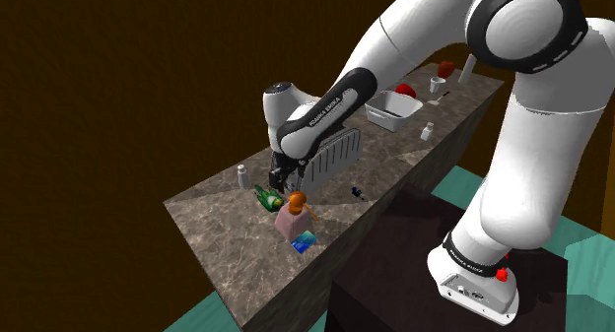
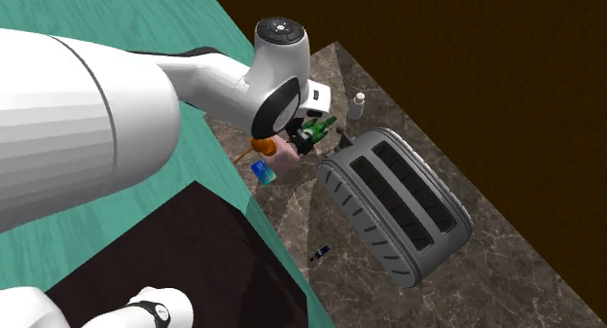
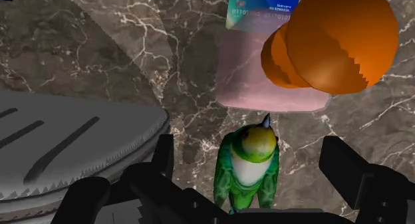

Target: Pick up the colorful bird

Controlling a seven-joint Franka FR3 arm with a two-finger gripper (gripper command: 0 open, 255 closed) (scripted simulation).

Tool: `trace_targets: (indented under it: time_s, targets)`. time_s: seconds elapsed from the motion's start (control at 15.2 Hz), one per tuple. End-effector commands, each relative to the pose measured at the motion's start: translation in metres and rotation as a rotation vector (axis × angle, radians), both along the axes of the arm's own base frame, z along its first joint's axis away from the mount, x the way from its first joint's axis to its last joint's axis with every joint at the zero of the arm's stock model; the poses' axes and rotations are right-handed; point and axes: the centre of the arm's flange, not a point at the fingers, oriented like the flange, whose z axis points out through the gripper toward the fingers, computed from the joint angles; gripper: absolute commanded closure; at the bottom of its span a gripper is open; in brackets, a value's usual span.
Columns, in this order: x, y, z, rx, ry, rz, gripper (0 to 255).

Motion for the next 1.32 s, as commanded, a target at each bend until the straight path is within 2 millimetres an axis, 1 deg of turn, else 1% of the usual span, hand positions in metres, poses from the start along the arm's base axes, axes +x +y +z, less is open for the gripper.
trace_targets:
  time_s: [0.0, 0.26, 0.73, 0.86, 0.92, 1.25]
  targets:
    - [0.013, 0.010, -0.021, 0.001, 0.005, -0.003, 0]
    - [0.039, 0.028, -0.063, 0.004, 0.015, -0.007, 0]
    - [0.039, 0.028, -0.100, 0.004, 0.015, -0.007, 0]
    - [0.039, 0.028, -0.103, 0.004, 0.015, -0.007, 0]
    - [0.039, 0.028, -0.103, 0.004, 0.015, -0.007, 255]
    - [0.040, 0.028, -0.103, 0.003, 0.015, -0.007, 255]
